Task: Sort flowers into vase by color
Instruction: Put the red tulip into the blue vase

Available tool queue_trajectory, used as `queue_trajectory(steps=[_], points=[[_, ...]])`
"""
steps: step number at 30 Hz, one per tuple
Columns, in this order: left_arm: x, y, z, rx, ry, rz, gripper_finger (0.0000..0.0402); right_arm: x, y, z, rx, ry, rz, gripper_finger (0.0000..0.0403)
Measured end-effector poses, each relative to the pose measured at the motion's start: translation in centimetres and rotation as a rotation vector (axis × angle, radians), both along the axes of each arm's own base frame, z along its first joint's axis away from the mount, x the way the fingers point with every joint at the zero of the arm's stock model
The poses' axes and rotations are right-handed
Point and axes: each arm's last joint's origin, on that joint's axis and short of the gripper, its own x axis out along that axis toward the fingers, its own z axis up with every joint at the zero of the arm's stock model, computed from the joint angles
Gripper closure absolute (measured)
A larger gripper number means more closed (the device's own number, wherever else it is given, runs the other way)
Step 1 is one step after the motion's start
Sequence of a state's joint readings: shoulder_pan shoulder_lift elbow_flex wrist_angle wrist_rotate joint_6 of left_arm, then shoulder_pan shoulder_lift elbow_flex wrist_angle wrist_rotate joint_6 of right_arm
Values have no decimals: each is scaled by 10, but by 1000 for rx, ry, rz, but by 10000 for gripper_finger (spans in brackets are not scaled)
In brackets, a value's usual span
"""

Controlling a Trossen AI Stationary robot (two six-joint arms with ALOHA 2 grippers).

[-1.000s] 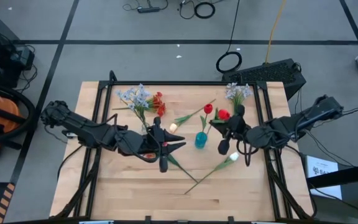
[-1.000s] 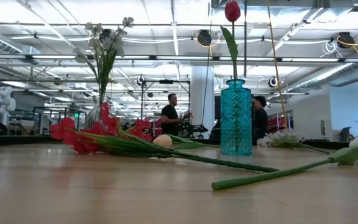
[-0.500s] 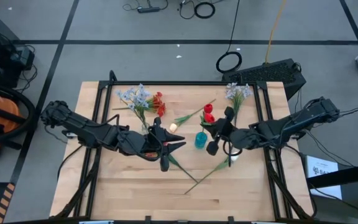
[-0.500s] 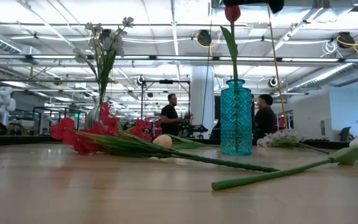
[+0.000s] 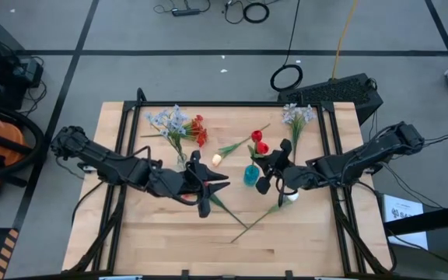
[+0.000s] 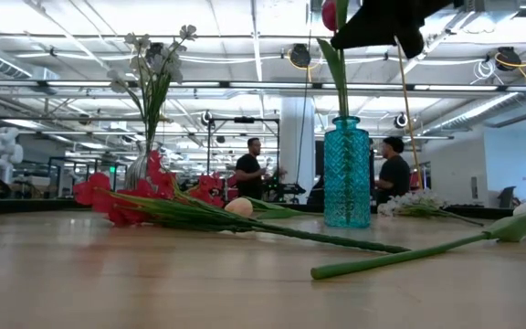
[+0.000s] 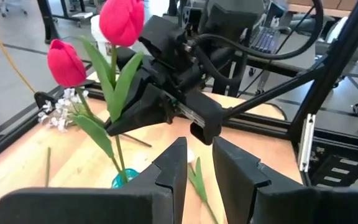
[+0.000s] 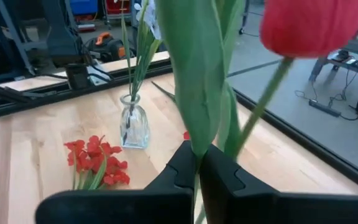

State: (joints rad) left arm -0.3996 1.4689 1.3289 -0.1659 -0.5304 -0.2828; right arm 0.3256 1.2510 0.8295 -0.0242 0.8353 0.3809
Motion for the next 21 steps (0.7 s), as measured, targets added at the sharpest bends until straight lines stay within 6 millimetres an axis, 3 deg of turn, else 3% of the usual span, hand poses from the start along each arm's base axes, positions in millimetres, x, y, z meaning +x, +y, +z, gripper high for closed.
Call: queue_trajectory(steps=[9,21], points=[[0,3,-3,15,28,11,318,-1,-8,-10,-8,32,-23,374],[1,7,-3,17,34,30,318,-12,-18,-8,111,74,19,258]])
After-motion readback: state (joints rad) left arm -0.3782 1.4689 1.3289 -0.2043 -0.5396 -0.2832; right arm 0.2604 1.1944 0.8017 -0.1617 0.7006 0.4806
